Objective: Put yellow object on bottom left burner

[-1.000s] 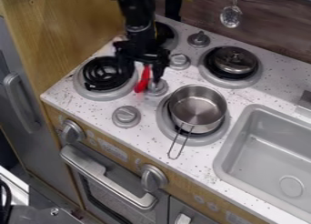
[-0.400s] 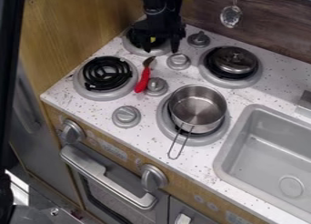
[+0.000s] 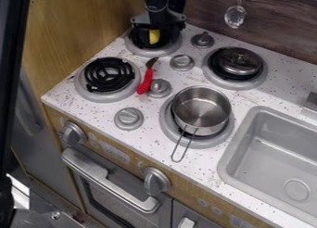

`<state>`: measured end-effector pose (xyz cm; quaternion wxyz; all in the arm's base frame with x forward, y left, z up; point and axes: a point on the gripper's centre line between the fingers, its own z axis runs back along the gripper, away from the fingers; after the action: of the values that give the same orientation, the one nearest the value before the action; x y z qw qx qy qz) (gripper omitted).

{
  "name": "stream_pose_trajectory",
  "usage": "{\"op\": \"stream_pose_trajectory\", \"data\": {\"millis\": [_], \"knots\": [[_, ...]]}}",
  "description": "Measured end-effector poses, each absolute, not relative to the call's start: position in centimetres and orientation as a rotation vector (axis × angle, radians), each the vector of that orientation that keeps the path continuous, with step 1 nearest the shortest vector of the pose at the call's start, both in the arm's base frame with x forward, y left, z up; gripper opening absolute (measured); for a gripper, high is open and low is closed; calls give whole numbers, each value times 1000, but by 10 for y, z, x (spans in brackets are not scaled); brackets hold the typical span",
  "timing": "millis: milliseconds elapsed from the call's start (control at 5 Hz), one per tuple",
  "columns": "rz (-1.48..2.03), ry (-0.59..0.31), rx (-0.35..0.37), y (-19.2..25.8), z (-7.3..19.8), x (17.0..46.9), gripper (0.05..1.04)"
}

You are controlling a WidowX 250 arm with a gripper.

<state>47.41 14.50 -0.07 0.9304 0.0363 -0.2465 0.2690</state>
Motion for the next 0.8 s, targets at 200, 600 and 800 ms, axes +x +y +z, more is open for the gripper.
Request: {"op": "stream_pose_trajectory", "data": {"millis": [200, 600, 800], "knots": [[594, -550, 128, 158, -4, 478, 980], [673, -607, 187, 176, -26, 496, 980], [687, -604, 197, 181, -35, 505, 980]]}}
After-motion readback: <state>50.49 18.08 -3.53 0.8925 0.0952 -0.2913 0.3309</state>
